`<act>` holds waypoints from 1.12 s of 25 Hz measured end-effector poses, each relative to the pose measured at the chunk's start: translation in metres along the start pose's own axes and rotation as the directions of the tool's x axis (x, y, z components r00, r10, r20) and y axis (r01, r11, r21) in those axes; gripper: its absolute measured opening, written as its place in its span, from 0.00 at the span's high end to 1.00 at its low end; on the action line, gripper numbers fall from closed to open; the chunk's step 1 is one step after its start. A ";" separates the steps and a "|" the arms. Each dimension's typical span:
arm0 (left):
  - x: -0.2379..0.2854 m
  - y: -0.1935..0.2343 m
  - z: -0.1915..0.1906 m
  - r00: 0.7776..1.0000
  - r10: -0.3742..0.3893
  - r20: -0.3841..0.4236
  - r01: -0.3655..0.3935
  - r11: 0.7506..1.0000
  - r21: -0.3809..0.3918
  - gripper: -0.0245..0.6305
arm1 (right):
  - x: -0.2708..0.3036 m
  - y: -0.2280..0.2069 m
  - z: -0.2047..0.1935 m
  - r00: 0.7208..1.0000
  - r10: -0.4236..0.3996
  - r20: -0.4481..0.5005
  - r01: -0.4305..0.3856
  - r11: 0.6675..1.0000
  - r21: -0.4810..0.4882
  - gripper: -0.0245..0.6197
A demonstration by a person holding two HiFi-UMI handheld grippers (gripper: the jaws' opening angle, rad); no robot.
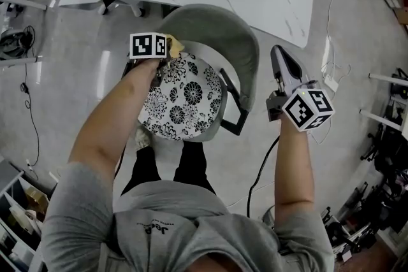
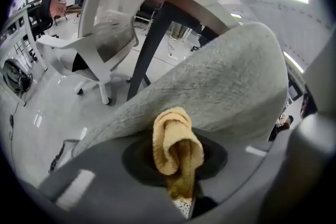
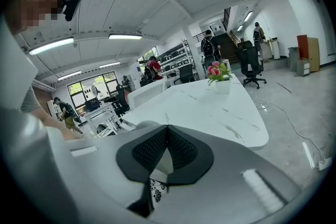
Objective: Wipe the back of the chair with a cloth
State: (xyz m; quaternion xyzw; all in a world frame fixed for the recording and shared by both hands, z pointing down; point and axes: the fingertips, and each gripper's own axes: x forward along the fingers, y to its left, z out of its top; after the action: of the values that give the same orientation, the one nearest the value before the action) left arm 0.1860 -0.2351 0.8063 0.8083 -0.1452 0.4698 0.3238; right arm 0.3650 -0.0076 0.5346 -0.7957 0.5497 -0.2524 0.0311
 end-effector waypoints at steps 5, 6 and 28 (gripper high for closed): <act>0.020 -0.032 0.010 0.999 0.014 -0.031 -0.010 0.992 0.123 0.77 | -0.009 -0.025 -0.001 1.000 -0.023 0.003 0.023 1.000 0.018 0.96; 0.025 -0.040 0.012 0.999 0.014 -0.037 -0.009 0.989 0.145 0.77 | -0.011 -0.030 -0.002 1.000 -0.029 0.001 0.029 0.999 0.019 0.96; 0.071 -0.250 -0.038 0.987 -0.083 -0.138 0.153 0.747 0.647 0.77 | -0.078 -0.105 0.002 0.993 -0.099 0.060 0.095 0.993 0.067 0.96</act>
State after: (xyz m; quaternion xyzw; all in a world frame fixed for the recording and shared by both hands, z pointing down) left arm 0.3318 -0.0184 0.7831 0.8533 0.0962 0.5094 0.0560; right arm 0.4355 0.1033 0.5383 -0.8276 0.5008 -0.2460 0.0617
